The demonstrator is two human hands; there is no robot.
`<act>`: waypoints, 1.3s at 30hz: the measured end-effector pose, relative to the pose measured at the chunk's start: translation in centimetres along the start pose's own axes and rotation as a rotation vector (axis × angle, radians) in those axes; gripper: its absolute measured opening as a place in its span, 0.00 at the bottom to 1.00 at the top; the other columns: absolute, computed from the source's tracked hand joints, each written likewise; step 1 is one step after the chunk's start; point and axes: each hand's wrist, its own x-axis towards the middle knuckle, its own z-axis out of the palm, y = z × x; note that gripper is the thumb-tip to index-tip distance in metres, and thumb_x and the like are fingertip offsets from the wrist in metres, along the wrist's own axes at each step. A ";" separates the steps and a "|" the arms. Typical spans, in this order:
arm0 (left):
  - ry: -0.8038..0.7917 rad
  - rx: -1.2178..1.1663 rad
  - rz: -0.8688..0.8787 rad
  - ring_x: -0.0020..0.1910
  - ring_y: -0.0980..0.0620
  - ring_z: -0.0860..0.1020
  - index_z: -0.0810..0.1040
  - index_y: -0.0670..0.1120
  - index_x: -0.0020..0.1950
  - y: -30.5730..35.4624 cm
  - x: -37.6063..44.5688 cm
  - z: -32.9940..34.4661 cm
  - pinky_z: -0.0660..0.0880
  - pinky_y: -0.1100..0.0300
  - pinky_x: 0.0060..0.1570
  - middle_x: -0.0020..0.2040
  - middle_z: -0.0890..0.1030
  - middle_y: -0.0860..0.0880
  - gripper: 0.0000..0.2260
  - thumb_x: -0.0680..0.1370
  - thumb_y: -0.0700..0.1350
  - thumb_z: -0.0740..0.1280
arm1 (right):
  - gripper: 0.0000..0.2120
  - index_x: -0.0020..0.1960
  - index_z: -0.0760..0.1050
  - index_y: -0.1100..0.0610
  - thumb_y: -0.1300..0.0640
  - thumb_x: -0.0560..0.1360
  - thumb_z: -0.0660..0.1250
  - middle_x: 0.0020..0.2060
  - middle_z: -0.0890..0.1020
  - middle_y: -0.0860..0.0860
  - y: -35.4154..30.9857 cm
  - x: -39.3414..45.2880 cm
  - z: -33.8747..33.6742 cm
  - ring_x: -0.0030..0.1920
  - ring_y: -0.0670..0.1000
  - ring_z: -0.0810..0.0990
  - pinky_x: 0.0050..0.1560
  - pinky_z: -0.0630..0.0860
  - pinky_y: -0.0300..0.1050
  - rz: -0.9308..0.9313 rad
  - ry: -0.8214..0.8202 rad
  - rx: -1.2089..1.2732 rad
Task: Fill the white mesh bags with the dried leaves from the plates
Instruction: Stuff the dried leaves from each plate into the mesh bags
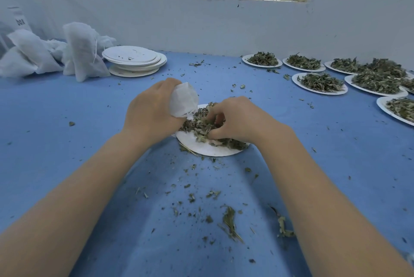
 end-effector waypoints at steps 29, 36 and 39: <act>-0.066 0.168 0.125 0.47 0.39 0.76 0.73 0.42 0.60 -0.9 -0.2 0.3 0.65 0.55 0.43 0.51 0.78 0.42 0.22 0.67 0.42 0.72 | 0.06 0.42 0.83 0.48 0.60 0.71 0.72 0.36 0.85 0.46 0.1 -1.9 -3.6 0.37 0.40 0.81 0.43 0.76 0.33 -0.091 0.209 0.379; -0.034 0.094 0.190 0.44 0.39 0.77 0.75 0.41 0.57 0.5 -0.6 0.4 0.66 0.55 0.42 0.49 0.80 0.42 0.23 0.64 0.44 0.75 | 0.07 0.40 0.82 0.46 0.58 0.71 0.72 0.34 0.82 0.42 -1.5 -1.2 -2.5 0.38 0.38 0.79 0.43 0.76 0.34 -0.131 0.206 0.311; -0.027 -0.004 0.137 0.45 0.40 0.76 0.75 0.44 0.58 1.2 -0.8 0.6 0.68 0.55 0.42 0.51 0.79 0.45 0.23 0.66 0.47 0.74 | 0.06 0.44 0.83 0.49 0.59 0.71 0.71 0.29 0.77 0.36 -1.7 -0.5 -1.6 0.32 0.34 0.76 0.37 0.70 0.24 -0.095 0.260 0.321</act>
